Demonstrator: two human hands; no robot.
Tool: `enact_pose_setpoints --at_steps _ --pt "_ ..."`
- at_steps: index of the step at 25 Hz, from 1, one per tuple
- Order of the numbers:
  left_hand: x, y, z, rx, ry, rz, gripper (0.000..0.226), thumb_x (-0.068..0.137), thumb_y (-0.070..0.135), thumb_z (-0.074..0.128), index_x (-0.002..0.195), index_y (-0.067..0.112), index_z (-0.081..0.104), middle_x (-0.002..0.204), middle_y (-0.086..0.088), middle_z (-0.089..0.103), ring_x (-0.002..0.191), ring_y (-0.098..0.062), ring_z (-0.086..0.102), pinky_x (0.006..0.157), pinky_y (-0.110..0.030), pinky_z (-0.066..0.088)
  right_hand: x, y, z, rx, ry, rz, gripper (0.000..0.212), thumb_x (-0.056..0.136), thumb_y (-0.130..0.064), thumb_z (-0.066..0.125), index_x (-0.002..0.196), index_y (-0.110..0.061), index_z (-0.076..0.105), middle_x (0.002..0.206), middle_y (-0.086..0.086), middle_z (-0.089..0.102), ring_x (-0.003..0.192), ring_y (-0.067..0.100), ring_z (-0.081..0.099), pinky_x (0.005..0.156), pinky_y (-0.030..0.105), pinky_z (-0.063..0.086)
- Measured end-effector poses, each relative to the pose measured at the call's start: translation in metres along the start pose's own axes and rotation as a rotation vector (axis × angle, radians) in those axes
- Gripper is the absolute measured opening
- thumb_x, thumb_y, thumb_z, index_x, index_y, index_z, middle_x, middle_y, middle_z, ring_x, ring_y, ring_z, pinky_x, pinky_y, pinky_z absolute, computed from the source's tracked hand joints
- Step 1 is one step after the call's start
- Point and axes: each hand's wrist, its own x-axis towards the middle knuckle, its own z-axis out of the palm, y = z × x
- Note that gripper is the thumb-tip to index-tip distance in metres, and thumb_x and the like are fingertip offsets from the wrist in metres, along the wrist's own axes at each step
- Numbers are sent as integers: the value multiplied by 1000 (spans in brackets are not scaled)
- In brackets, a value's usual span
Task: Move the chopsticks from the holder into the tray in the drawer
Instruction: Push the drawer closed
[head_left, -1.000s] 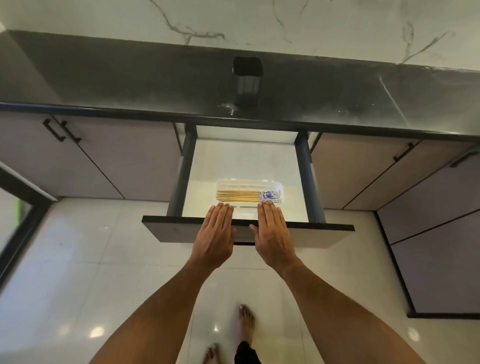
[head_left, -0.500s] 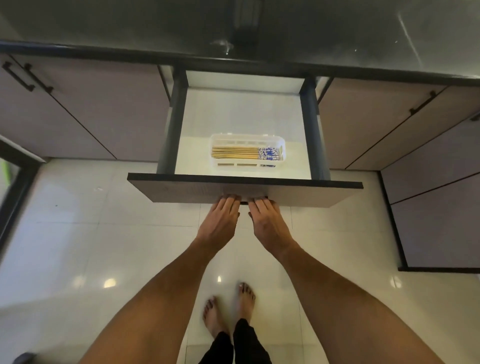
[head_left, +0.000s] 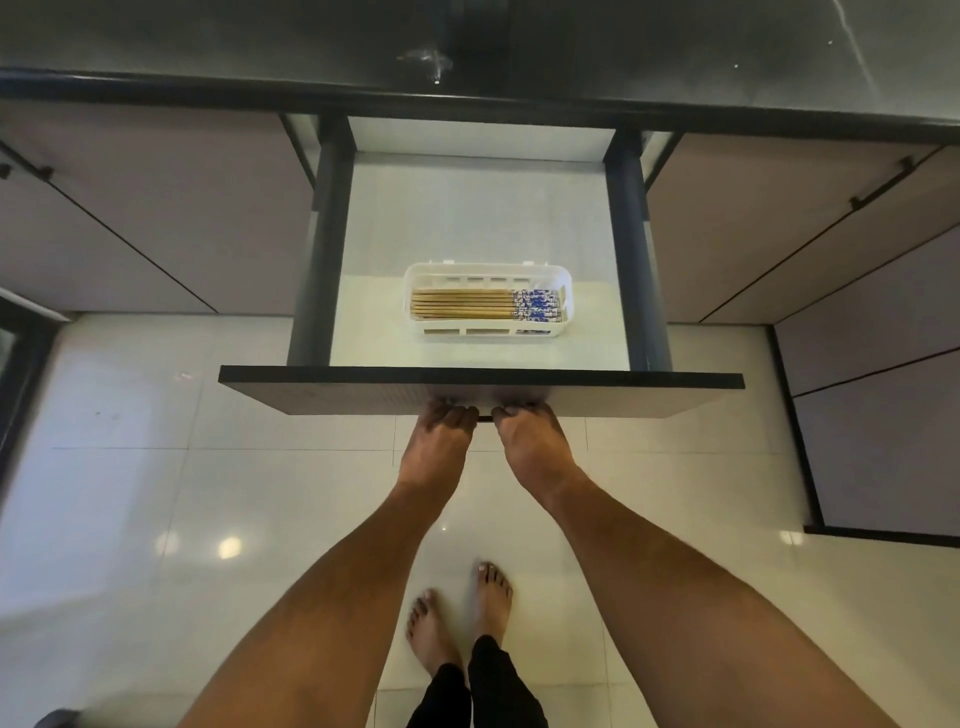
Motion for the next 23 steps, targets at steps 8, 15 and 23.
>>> enact_pose_setpoints --at_steps 8,15,23 --pt "61 -5 -12 -20 67 -51 62 45 5 101 102 4 78 95 -11 77 102 -34 70 95 -42 58 52 17 -13 71 37 7 52 95 -19 69 143 -18 51 141 6 58 134 27 50 121 37 23" --pt "135 -24 -21 11 85 -53 67 42 5 101 104 2 77 98 -13 77 106 -36 67 98 -42 56 121 38 -40 91 74 19 50 96 -15 65 144 -16 50 142 8 57 134 29 49 122 39 23" --pt "226 -50 -32 34 161 -50 70 40 7 102 105 1 76 99 -14 77 105 -36 68 100 -40 53 205 63 -69 98 151 24 42 93 -15 70 134 -12 61 126 9 68 115 29 64 115 38 37"
